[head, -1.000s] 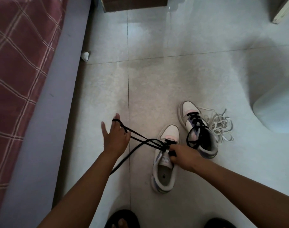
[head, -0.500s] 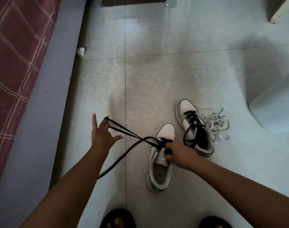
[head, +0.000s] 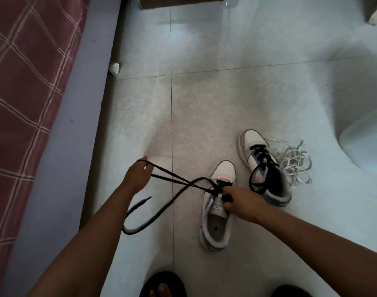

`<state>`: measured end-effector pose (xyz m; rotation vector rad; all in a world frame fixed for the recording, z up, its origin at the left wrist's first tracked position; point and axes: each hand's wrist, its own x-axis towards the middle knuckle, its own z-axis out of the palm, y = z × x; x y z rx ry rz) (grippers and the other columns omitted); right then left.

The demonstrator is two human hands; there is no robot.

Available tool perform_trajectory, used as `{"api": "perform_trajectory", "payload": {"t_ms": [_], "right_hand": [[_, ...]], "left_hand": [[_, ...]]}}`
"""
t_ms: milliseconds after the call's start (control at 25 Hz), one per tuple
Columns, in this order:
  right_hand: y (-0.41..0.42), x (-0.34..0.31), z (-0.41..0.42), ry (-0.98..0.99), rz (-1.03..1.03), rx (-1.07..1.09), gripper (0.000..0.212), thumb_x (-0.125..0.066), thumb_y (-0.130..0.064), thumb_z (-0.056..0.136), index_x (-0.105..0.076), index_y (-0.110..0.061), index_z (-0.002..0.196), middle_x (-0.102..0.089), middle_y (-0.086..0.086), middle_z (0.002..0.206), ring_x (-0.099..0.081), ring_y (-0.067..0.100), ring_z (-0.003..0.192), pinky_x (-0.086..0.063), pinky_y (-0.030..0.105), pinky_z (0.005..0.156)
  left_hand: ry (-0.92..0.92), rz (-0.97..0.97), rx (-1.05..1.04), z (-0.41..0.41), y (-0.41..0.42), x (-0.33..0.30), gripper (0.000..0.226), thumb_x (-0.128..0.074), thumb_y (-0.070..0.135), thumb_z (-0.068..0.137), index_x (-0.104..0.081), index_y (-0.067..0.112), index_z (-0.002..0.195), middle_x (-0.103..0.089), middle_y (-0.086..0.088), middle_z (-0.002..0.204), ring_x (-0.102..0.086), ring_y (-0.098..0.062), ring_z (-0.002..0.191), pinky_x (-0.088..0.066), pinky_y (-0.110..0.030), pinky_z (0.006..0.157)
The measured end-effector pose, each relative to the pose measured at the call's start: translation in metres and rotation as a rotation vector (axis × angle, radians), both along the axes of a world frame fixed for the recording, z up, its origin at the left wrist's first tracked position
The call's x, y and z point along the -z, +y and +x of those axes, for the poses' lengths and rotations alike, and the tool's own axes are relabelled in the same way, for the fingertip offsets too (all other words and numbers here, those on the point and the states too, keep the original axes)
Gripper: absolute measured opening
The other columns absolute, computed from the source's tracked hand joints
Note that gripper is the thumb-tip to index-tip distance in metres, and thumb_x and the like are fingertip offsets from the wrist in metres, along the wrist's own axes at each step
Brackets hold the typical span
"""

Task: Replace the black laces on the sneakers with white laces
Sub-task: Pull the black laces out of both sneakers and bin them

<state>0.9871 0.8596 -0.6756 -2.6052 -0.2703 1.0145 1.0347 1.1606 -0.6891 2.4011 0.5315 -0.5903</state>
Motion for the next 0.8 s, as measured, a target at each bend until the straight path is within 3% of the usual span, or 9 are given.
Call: {"api": "perform_trajectory", "payload": {"t_ms": [80, 120, 320, 360, 440, 600, 680, 720, 800], "right_hand": [[0.000, -0.001, -0.001, 0.002, -0.008, -0.004, 0.024, -0.053, -0.028, 0.087, -0.054, -0.022, 0.110, -0.062, 0.004, 0.113, -0.059, 0.025, 0.103, -0.037, 0.026, 0.067], [0.001, -0.001, -0.001, 0.003, -0.009, -0.003, 0.020, -0.053, -0.028, 0.087, -0.054, -0.022, 0.105, -0.063, 0.004, 0.110, -0.059, 0.025, 0.100, -0.036, 0.026, 0.065], [-0.004, -0.002, 0.000, 0.025, -0.054, -0.015, 0.017, -0.053, -0.029, 0.086, -0.053, -0.022, 0.101, -0.061, 0.004, 0.106, -0.058, 0.024, 0.096, -0.035, 0.026, 0.065], [-0.006, -0.002, 0.000, 0.024, -0.061, -0.014, 0.018, -0.053, -0.030, 0.087, -0.053, -0.021, 0.102, -0.061, 0.004, 0.106, -0.058, 0.024, 0.095, -0.036, 0.026, 0.065], [-0.007, -0.002, 0.000, -0.011, -0.062, -0.022, 0.018, -0.051, -0.030, 0.088, -0.055, -0.020, 0.103, -0.060, 0.005, 0.107, -0.057, 0.025, 0.096, -0.038, 0.028, 0.066], [-0.006, 0.004, -0.003, -0.184, -0.017, -0.057, 0.025, -0.050, -0.024, 0.091, -0.065, -0.013, 0.107, -0.054, 0.012, 0.112, -0.052, 0.030, 0.106, -0.044, 0.033, 0.081], [-0.004, 0.004, -0.002, -0.146, 0.119, 0.073, 0.019, -0.054, -0.017, 0.089, -0.068, -0.006, 0.096, -0.057, 0.014, 0.107, -0.055, 0.028, 0.099, -0.042, 0.028, 0.076], [-0.005, 0.004, 0.000, -0.093, 0.189, 0.156, 0.015, -0.056, -0.015, 0.088, -0.068, -0.005, 0.087, -0.059, 0.015, 0.101, -0.057, 0.025, 0.091, -0.040, 0.025, 0.069], [-0.005, 0.003, 0.003, 0.075, 0.316, 0.362, 0.020, -0.058, -0.017, 0.089, -0.063, -0.009, 0.071, -0.060, 0.011, 0.080, -0.054, 0.017, 0.070, -0.036, 0.018, 0.053]], "left_hand": [[-0.125, 0.641, 0.455, 0.000, 0.003, 0.010, 0.050, -0.043, 0.024, 0.098, -0.031, 0.005, 0.143, -0.022, -0.015, 0.154, -0.021, -0.022, 0.143, -0.014, -0.032, 0.115], [-0.165, 0.820, 0.618, 0.001, 0.005, 0.012, 0.054, -0.045, 0.020, 0.097, -0.025, 0.004, 0.144, -0.015, -0.016, 0.155, -0.016, -0.024, 0.144, -0.013, -0.032, 0.116], [-0.168, 1.179, 0.879, 0.020, 0.020, 0.000, 0.063, -0.044, 0.008, 0.093, -0.011, -0.002, 0.147, 0.003, -0.022, 0.156, -0.004, -0.029, 0.146, -0.012, -0.035, 0.117], [-0.150, 1.175, 0.908, 0.021, 0.019, -0.003, 0.062, -0.043, 0.006, 0.093, -0.013, -0.003, 0.146, 0.001, -0.023, 0.156, -0.005, -0.029, 0.146, -0.014, -0.034, 0.117], [-0.046, 0.959, 0.878, 0.017, 0.003, -0.009, 0.057, -0.043, 0.004, 0.091, -0.024, 0.002, 0.144, -0.014, -0.019, 0.155, -0.014, -0.026, 0.145, -0.016, -0.032, 0.115], [0.120, 0.366, 0.646, -0.017, -0.059, -0.020, 0.033, -0.044, 0.034, 0.095, -0.053, 0.024, 0.125, -0.054, 0.005, 0.129, -0.036, -0.018, 0.133, -0.002, -0.056, 0.112], [0.167, 0.100, 0.596, -0.040, -0.096, -0.023, 0.036, -0.041, 0.052, 0.093, -0.058, 0.024, 0.109, -0.063, 0.001, 0.112, -0.055, -0.020, 0.111, -0.032, -0.047, 0.102], [0.162, -0.005, 0.578, -0.054, -0.115, -0.023, 0.042, -0.041, 0.056, 0.092, -0.054, 0.023, 0.114, -0.064, -0.003, 0.110, -0.059, -0.022, 0.103, -0.042, -0.039, 0.089], [0.130, -0.008, 0.631, -0.075, -0.148, -0.019, 0.051, -0.041, 0.051, 0.093, -0.039, 0.017, 0.131, -0.060, -0.010, 0.117, -0.059, -0.027, 0.101, -0.044, -0.033, 0.076]]}}
